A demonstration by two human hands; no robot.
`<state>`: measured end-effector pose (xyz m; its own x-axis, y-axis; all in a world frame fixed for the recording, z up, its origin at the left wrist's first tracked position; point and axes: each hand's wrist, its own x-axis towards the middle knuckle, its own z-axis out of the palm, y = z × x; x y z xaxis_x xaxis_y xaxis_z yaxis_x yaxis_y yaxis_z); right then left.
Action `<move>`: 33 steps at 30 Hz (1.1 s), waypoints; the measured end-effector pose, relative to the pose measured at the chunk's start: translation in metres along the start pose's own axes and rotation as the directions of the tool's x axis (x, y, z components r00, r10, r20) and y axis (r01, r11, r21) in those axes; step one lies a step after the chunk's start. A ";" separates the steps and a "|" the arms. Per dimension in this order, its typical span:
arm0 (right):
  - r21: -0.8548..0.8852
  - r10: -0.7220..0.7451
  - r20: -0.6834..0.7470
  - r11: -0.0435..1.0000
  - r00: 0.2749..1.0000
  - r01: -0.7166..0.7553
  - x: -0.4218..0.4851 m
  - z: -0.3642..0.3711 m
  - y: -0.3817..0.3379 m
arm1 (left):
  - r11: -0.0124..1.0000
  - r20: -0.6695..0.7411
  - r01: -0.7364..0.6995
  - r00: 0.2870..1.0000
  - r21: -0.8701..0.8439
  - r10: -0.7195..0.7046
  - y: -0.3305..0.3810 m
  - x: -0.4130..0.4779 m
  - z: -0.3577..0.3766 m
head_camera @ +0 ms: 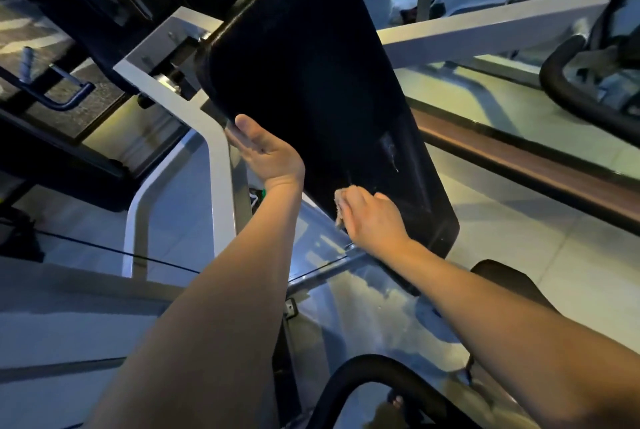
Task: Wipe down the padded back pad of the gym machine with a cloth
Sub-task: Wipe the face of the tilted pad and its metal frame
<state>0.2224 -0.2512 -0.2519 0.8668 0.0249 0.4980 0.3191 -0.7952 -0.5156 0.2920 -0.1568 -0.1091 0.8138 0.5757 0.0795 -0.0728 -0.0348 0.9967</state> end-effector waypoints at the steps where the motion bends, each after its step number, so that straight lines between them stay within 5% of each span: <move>1: -0.004 -0.016 -0.054 1.000 0.998 0.016 0.013 -0.008 -0.009 | 1.000 -0.005 0.006 1.000 -0.016 -0.006 0.000 0.001 0.000; 5: 0.132 -0.010 -0.178 0.991 0.984 0.034 0.074 -0.019 -0.038 | 1.000 -0.014 -0.019 1.000 -0.006 0.019 -0.003 0.006 0.000; 10: 0.020 -0.072 -0.017 0.997 0.997 0.072 0.018 0.010 -0.013 | 1.000 0.031 0.000 1.000 0.008 -0.001 -0.011 0.012 -0.004; 14: 0.024 0.114 0.224 0.992 0.968 -0.123 -0.030 0.005 0.004 | 1.000 0.041 -0.023 0.999 -0.005 0.023 -0.017 0.017 -0.006; 17: 0.091 0.290 0.094 0.950 0.952 -0.298 0.017 -0.004 -0.011 | 0.999 0.052 -0.039 0.998 -0.001 0.039 -0.018 0.018 -0.005; 21: 0.168 0.282 -0.142 0.952 0.949 -0.257 0.093 -0.020 -0.037 | 0.999 0.028 -0.040 0.999 0.026 0.039 -0.015 0.015 -0.005; 25: 0.097 0.391 -0.016 0.917 0.920 -0.388 0.036 0.002 -0.019 | 0.997 0.059 -0.078 0.995 0.009 0.077 -0.015 0.017 -0.005; 28: 0.116 0.534 0.174 0.823 0.828 -0.556 -0.020 0.011 -0.005 | 0.996 0.058 -0.086 0.995 0.018 0.085 -0.016 0.018 -0.004; 33: 0.271 0.569 -0.035 0.797 0.822 -0.540 0.059 0.001 0.005 | 0.997 0.042 -0.075 0.996 0.028 0.074 -0.015 0.015 -0.001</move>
<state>0.2750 -0.2528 -0.2257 0.8806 -0.4526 0.1401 -0.1101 -0.4832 -0.8686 0.3042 -0.1469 -0.1226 0.8299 0.5363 0.1539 -0.1179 -0.1010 0.9879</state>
